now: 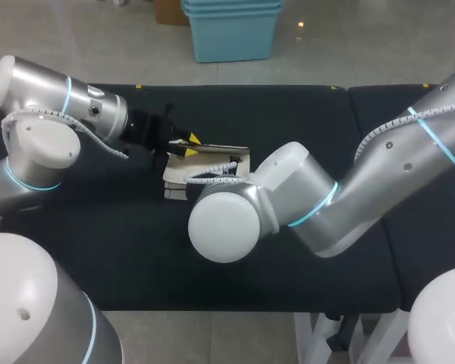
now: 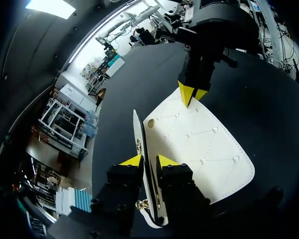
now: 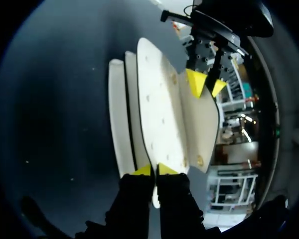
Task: Pick up the bag, open it, inspect its contents, close it, and place it on the opposite side
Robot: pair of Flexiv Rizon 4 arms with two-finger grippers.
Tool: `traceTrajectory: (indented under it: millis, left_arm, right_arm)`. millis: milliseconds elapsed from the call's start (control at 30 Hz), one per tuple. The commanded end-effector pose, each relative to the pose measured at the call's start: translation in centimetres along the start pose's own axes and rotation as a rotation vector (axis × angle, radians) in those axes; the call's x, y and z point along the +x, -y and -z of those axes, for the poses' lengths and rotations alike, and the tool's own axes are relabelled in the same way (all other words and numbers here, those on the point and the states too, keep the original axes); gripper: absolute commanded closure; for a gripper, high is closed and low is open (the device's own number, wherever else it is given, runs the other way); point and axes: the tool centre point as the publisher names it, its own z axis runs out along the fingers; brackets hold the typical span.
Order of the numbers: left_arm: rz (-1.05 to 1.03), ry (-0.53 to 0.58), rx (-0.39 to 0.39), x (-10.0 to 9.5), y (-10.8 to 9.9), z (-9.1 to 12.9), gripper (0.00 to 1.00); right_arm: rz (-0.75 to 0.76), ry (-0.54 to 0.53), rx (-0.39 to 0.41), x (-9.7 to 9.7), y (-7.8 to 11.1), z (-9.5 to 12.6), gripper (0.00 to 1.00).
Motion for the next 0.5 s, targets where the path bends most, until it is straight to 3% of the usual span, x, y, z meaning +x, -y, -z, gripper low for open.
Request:
traceTrajectory:
  millis: [33, 100, 167, 500]
  left_arm:
    - [-0.003, 0.006, 0.002, 0.1, -0.1, 0.4, 0.81]
    - [-0.005, 0.005, -0.007, 0.0, -0.1, 0.3, 0.85]
    - [-0.011, 0.003, -0.022, 0.1, -0.2, 0.1, 1.0]
    - [-0.061, -0.013, 0.002, 3.1, 0.1, -0.7, 1.0]
  right_arm:
    - [-0.001, 0.003, 0.002, 0.2, -0.1, -0.3, 1.0]
    - [-0.001, 0.003, 0.002, 0.2, -0.1, -0.3, 1.0]
    - [-0.001, 0.003, 0.002, 0.2, -0.1, -0.3, 1.0]
    - [-0.001, 0.003, 0.002, 0.2, -0.1, -0.3, 1.0]
